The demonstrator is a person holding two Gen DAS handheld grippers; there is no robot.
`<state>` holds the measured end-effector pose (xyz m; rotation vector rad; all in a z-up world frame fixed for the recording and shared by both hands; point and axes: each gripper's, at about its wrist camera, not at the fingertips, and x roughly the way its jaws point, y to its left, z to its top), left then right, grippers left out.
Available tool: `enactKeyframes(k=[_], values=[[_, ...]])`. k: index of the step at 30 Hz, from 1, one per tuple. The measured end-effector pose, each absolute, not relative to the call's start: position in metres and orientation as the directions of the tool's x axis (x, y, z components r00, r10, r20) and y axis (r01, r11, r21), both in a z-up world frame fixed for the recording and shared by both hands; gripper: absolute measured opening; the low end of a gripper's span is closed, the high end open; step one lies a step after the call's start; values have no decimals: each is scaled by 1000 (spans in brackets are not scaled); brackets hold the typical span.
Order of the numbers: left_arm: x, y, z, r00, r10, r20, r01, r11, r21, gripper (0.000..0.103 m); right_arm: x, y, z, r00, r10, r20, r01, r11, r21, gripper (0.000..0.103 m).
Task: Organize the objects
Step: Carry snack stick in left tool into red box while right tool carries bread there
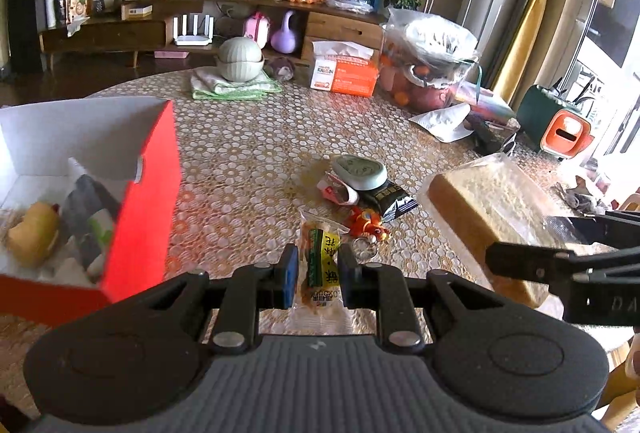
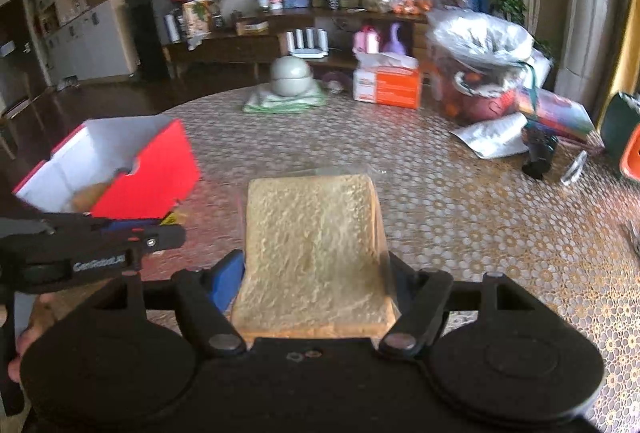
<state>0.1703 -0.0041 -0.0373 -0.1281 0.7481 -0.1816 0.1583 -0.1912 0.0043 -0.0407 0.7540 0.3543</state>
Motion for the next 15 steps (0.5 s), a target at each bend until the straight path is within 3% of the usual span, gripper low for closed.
enactKeyframes(k=[15], values=[[140,70,-2,736,-189,-650,79,978,-195,20,127,-109,37,649,395,-650,-487,872,44,72]])
